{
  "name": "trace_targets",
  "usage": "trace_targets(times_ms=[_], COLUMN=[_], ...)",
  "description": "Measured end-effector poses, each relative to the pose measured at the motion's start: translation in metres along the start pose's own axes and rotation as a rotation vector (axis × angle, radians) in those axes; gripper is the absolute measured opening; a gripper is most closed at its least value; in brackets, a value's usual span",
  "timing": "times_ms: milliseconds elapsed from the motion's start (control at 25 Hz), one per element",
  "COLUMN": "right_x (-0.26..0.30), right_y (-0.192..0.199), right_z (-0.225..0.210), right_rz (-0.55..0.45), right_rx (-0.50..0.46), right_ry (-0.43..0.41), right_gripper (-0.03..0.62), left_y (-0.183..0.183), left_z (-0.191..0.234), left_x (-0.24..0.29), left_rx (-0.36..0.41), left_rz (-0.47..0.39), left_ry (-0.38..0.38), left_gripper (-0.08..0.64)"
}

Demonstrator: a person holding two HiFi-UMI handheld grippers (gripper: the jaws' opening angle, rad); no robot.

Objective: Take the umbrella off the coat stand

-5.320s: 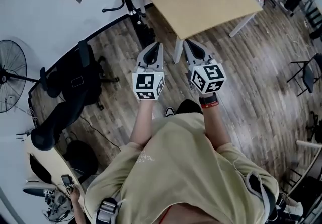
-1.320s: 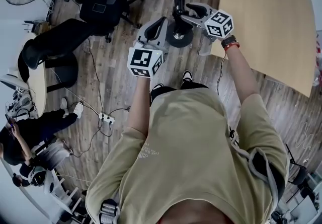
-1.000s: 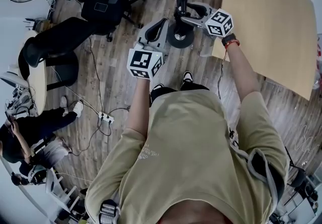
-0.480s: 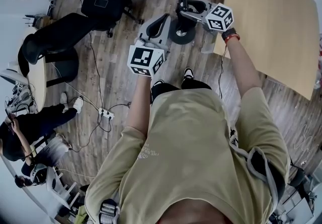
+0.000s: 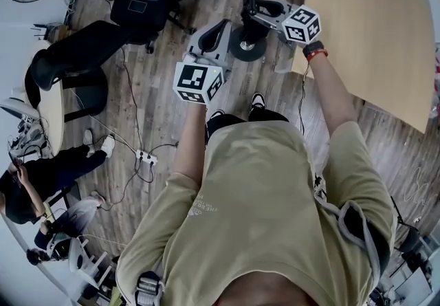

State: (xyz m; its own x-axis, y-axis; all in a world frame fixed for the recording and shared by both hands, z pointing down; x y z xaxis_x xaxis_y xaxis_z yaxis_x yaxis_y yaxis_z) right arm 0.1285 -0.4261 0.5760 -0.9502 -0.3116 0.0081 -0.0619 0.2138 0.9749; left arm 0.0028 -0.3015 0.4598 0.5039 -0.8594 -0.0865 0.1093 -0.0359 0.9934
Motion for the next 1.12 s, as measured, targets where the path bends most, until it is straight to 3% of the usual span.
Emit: trace_targets(times_ms=[320, 560, 1120], right_x=[-0.009, -0.020, -0.030], right_y=[-0.019, -0.032, -0.057], right_z=[0.015, 0.026, 0.066], right_rz=[-0.045, -0.079, -0.095], right_rx=[0.044, 0.127, 0.113], right_ry=[0.071, 0.113, 0.129], right_gripper=[0.192, 0.191, 0.192], left_y=[-0.005, -0.014, -0.025], left_z=[0.006, 0.006, 0.009], left_x=[-0.002, -0.003, -0.008], left_rx=[-0.016, -0.027, -0.034], left_rz=[-0.015, -0.035, -0.062], left_ry=[-0.007, -0.014, -0.007], left_gripper=[0.025, 0.025, 0.025])
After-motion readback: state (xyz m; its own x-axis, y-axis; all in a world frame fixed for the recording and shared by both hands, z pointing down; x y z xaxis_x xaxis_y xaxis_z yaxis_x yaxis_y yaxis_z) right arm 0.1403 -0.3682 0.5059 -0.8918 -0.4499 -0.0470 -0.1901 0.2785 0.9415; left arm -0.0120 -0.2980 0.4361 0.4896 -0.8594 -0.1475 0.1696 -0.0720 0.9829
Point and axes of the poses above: the fingertips, and each gripper's own axes: x forward along the fingers, z to its left, y out of its underside, the point moved 5 cm from there along -x, backward along the fingers, and after that the axes turned 12 degrees about -z, right-handed, at the moved point
